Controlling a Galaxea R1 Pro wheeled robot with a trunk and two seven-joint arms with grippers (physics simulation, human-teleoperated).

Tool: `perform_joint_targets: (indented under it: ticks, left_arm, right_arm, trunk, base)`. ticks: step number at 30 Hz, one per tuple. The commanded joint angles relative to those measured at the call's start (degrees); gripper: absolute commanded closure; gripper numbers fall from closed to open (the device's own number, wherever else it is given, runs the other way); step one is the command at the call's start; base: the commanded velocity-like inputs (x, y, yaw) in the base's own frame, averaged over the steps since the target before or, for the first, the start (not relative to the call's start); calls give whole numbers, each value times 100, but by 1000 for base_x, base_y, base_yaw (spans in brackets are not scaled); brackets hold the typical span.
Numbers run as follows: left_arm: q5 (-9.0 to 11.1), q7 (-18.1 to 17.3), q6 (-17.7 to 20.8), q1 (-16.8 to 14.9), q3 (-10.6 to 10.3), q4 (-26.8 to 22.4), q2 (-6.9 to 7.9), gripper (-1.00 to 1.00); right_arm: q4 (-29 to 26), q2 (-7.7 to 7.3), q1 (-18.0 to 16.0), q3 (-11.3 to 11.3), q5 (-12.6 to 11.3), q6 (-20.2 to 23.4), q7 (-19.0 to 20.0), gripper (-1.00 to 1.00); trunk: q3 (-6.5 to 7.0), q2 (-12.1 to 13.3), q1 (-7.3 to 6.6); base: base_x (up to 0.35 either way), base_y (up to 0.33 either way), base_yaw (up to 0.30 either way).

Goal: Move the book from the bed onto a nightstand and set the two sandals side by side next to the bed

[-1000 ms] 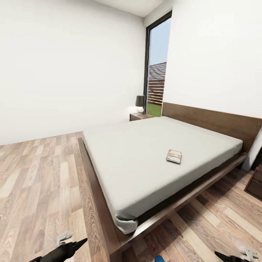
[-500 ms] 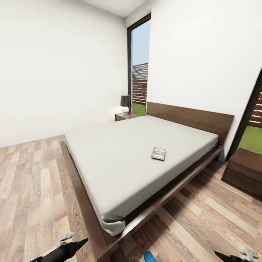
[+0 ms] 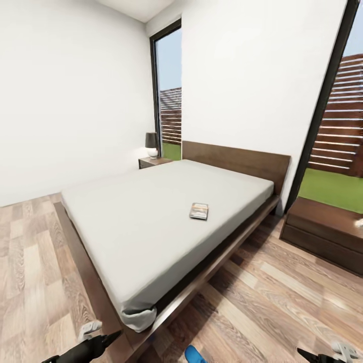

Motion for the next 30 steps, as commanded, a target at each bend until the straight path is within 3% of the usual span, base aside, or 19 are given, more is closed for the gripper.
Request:
perform_joint_targets:
  ticks: [1, 30]
  left_arm:
    - [-28, -17, -14, -2, 26, 2, 2, -100]
    - [-28, -41, -31, -2, 35, -4, 2, -100]
  right_arm:
    - [5, 1, -7, -46, 28, 14, 23, -100]
    - [6, 1, -8, -46, 28, 14, 26, -100]
  trunk:
    - [-6, -3, -1]
    - [-6, -3, -1]
  base:
    - [0, 0, -279]
    - [0, -40, -258]
